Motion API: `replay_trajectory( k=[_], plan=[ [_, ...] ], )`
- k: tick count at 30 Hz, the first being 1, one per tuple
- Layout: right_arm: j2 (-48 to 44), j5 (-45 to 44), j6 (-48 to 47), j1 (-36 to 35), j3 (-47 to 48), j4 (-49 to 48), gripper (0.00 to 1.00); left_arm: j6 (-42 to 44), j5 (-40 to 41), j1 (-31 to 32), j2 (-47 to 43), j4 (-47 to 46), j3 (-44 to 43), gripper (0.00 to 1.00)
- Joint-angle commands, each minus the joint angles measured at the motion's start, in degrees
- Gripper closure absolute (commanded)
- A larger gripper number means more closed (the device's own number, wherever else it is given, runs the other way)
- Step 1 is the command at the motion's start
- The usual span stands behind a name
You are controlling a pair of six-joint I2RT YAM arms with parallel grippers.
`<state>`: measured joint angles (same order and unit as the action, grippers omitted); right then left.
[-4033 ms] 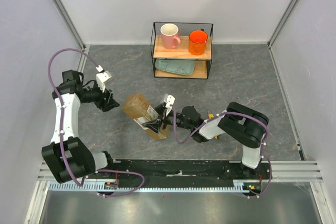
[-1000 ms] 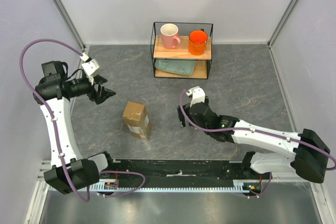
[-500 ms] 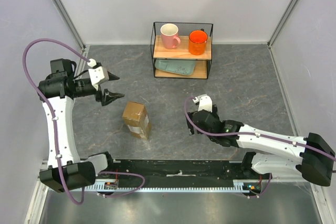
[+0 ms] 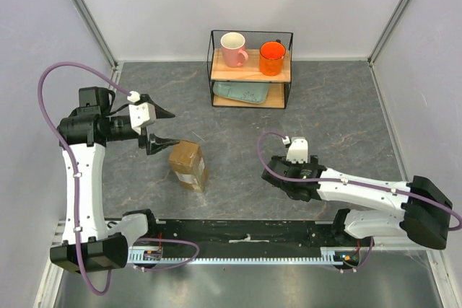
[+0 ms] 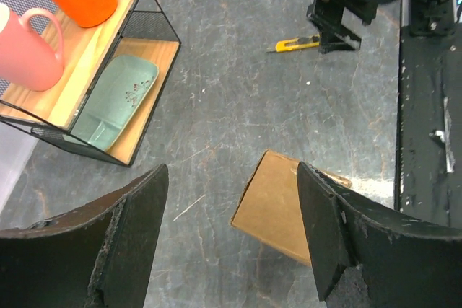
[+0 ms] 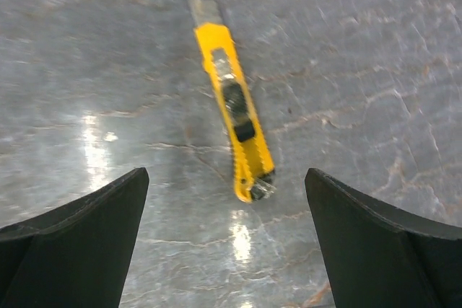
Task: Unpack the express box
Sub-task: Pick up the knife from the center of the board.
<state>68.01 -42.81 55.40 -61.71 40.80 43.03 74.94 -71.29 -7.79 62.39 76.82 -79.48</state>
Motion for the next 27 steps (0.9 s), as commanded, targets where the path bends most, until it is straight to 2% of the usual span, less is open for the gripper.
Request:
replay_trajectory(
  k=[1, 7, 12, 14, 23, 27],
  plan=[
    [2.1, -3.2, 10.2, 0.1, -3.4, 4.7, 0.02, -5.4, -5.1, 0.1, -1.4, 3.2, -0.1, 0.21],
    [3.7, -2.9, 15.6, 0.1, -5.2, 3.9, 0.08, -7.9, -7.1, 0.1, -2.9, 3.0, -1.9, 0.21],
    [6.4, -1.4, 16.7, 0.2, -9.2, -3.6, 0.13, -8.8, -7.1, 0.2, -3.6, 3.0, -2.2, 0.21],
    [7.3, -2.3, 16.6, 0.2, -9.0, -3.6, 0.14, -9.0, -6.2, 0.1, -3.9, 3.0, -2.3, 0.21],
    [10.8, -4.4, 12.4, 1.7, -8.3, -10.3, 0.19, -10.0, -5.3, 0.2, -5.3, 3.0, -2.3, 0.21],
    [11.2, -2.3, 7.2, 6.5, -9.3, -16.5, 0.20, -10.2, -4.1, 0.1, -6.0, 2.9, -2.3, 0.21]
  ],
)
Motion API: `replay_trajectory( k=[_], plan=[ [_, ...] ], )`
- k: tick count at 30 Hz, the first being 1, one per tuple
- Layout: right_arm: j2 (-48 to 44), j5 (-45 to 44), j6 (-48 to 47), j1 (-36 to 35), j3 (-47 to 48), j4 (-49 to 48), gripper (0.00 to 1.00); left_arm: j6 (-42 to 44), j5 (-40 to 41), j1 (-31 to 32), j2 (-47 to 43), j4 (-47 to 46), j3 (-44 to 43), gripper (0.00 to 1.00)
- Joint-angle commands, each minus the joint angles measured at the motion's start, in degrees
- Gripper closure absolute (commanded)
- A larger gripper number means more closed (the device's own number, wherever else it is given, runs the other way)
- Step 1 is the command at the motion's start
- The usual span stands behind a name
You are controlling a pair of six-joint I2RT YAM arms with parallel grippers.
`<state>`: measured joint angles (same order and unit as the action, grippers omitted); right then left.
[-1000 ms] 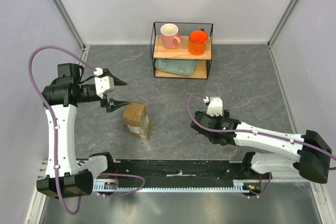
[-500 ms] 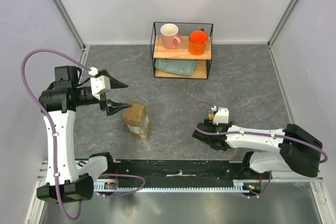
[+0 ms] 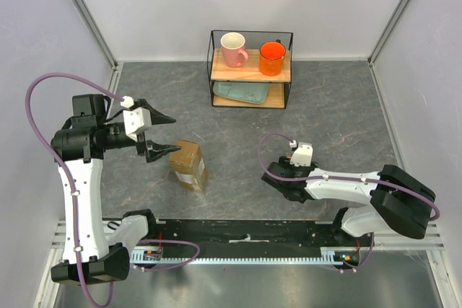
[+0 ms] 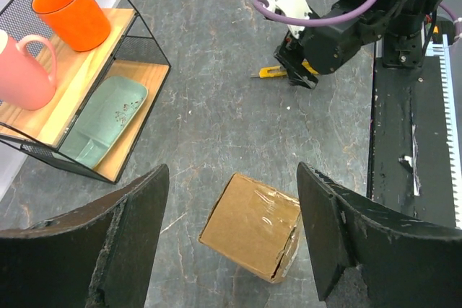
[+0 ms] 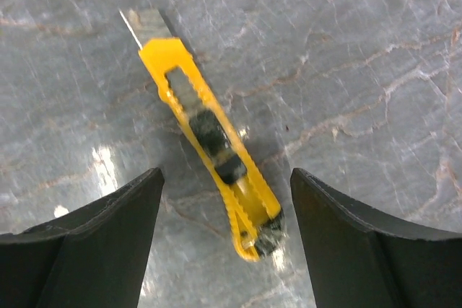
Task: Unpack the express box
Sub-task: Pick up the knife from the center of the board.
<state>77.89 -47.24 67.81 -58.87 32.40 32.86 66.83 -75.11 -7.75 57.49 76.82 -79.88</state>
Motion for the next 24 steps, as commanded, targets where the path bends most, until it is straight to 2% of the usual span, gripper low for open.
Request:
replay_trajectory(
  k=[1, 7, 15, 16, 20, 21, 24],
  plan=[
    [1.1, 2.9, -6.5, 4.6, -1.3, -7.4, 0.21, -2.0, 0.3, 0.1, -1.3, 2.9, -1.9, 0.21],
    [0.6, 13.2, -15.2, 11.7, -3.0, -16.2, 0.28, -2.1, 1.4, 0.1, -2.1, 2.5, -1.1, 0.22],
    [3.5, 22.2, -16.4, 11.2, -5.0, -21.1, 0.44, -3.7, 1.6, 0.1, -2.4, 0.8, -0.7, 0.22],
    [3.8, 22.8, -15.9, 10.8, -5.2, -21.1, 0.49, -3.7, 1.7, 0.1, -2.4, 0.7, -0.8, 0.22],
    [4.4, 22.5, -13.9, 7.3, -5.5, -20.6, 0.52, -4.4, 1.5, 0.1, -2.5, 0.1, -1.0, 0.22],
    [4.6, 22.5, -13.7, 5.9, -5.3, -20.4, 0.55, -4.7, 1.5, 0.1, -2.4, 0.0, -1.0, 0.22],
    [5.3, 22.3, -13.2, 4.0, -4.5, -19.9, 0.79, -5.4, 1.0, 0.0, -2.3, -0.1, -1.1, 0.21]
  ],
)
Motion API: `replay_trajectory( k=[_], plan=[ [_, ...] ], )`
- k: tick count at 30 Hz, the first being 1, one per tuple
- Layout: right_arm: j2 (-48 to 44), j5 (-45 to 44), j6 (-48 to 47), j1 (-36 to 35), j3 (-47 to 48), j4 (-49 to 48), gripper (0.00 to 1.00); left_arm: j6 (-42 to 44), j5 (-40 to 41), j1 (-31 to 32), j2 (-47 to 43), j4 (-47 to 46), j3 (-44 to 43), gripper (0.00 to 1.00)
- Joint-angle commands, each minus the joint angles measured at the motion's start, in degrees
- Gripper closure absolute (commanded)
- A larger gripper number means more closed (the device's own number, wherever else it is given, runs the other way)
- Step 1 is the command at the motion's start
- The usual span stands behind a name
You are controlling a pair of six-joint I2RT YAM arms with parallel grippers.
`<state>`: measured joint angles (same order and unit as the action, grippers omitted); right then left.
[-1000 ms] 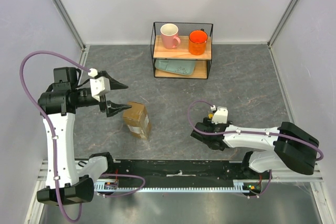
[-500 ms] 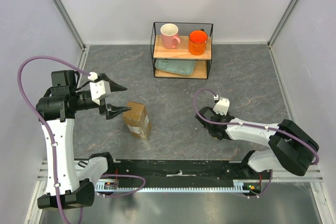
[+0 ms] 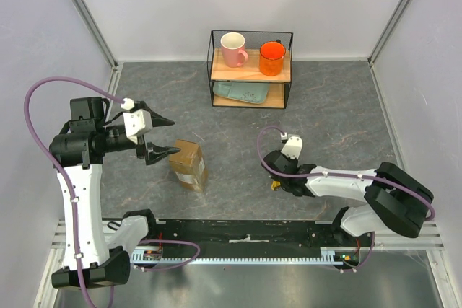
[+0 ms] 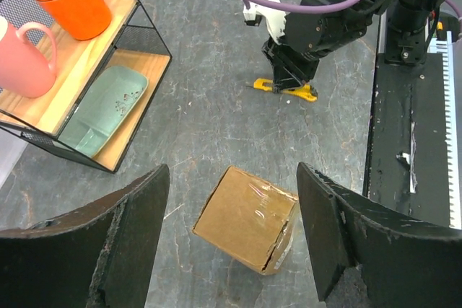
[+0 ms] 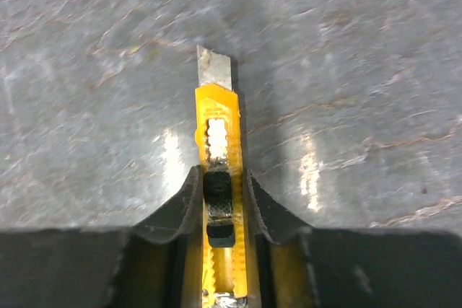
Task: Unpack the express box
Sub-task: Pick up the knife from the center of the board.
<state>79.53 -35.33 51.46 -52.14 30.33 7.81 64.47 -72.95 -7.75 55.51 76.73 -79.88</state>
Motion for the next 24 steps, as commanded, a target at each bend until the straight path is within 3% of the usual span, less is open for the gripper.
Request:
replay_trajectory(
  k=[1, 2, 4, 9, 14, 18, 24],
  plan=[
    [3.4, 10.4, 2.9, -3.1, -1.9, 5.4, 0.91, -3.1, -1.1, 0.1, -0.3, 0.0, -1.2, 0.21],
    [2.9, 10.7, 1.5, -3.3, -0.9, 5.7, 0.95, -3.4, -1.2, 0.1, -0.3, -0.1, -1.2, 0.21],
    [-0.2, 11.2, -1.1, -4.5, 0.5, 5.9, 1.00, -4.3, -0.7, 0.1, -0.1, -0.5, -1.4, 0.10],
    [-11.6, 13.7, -11.4, -5.1, 6.2, 7.8, 1.00, -6.7, -2.2, 0.2, -0.5, -1.1, -2.1, 0.02],
    [-22.5, 18.7, -20.3, -5.6, 15.5, 10.5, 1.00, -8.8, -6.1, 0.3, -0.7, -1.5, -4.7, 0.00],
    [-24.1, 21.7, -26.4, -8.7, 24.4, 13.4, 1.00, -17.3, -11.8, 0.6, -0.7, -6.4, -5.0, 0.00],
    [-17.1, 12.8, -34.8, -20.1, 39.4, 21.5, 1.00, -35.4, -16.6, 2.1, 0.8, -18.4, -4.8, 0.00]
  ],
)
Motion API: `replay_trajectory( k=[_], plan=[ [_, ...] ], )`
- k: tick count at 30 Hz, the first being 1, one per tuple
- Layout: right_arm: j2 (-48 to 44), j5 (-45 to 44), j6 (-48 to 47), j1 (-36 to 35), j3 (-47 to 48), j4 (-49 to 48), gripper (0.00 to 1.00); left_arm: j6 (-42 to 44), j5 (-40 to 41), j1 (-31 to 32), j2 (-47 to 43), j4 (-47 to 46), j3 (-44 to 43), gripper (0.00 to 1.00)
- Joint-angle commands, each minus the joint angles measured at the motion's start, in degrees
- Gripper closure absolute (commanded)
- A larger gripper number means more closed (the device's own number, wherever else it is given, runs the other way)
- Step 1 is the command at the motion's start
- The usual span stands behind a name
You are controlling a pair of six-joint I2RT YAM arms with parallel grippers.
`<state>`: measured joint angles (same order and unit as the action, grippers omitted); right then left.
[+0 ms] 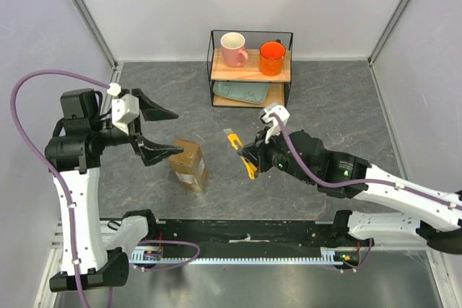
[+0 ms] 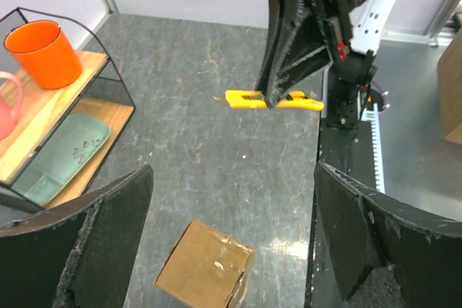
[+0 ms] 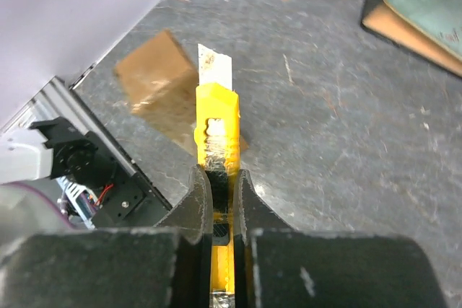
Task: Unpack the express box
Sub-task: Pick up the knife from the center of the board.
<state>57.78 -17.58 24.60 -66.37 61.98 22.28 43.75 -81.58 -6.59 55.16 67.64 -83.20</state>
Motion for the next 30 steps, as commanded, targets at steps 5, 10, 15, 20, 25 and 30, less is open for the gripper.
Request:
replay_trajectory(
  k=[5, 10, 15, 20, 25, 30],
  plan=[
    [10.0, -15.6, -12.9, -15.3, 17.5, 12.9, 1.00, -30.5, -10.1, 1.2, 3.6, -17.6, -1.4, 0.02],
    [14.7, -22.4, -17.4, -20.5, 24.7, 15.9, 1.00, -38.6, -14.5, 1.8, 6.1, -18.8, -1.5, 0.21],
    [17.7, -25.7, -22.5, -22.5, 29.2, 17.5, 1.00, -40.9, -13.6, 2.6, 5.3, -19.9, -0.4, 0.21],
    [20.9, -27.2, -27.3, -22.8, 34.0, 18.1, 1.00, -45.9, -12.9, 5.2, 5.5, -21.9, 0.1, 0.21],
    [23.3, -27.6, -31.1, -22.8, 37.4, 17.4, 1.00, -46.7, -12.2, 7.9, 5.6, -22.1, 3.1, 0.22],
    [24.5, -27.6, -31.9, -22.8, 38.5, 17.4, 1.00, -47.3, -12.4, 8.3, 5.9, -22.2, 3.8, 0.33]
  ],
)
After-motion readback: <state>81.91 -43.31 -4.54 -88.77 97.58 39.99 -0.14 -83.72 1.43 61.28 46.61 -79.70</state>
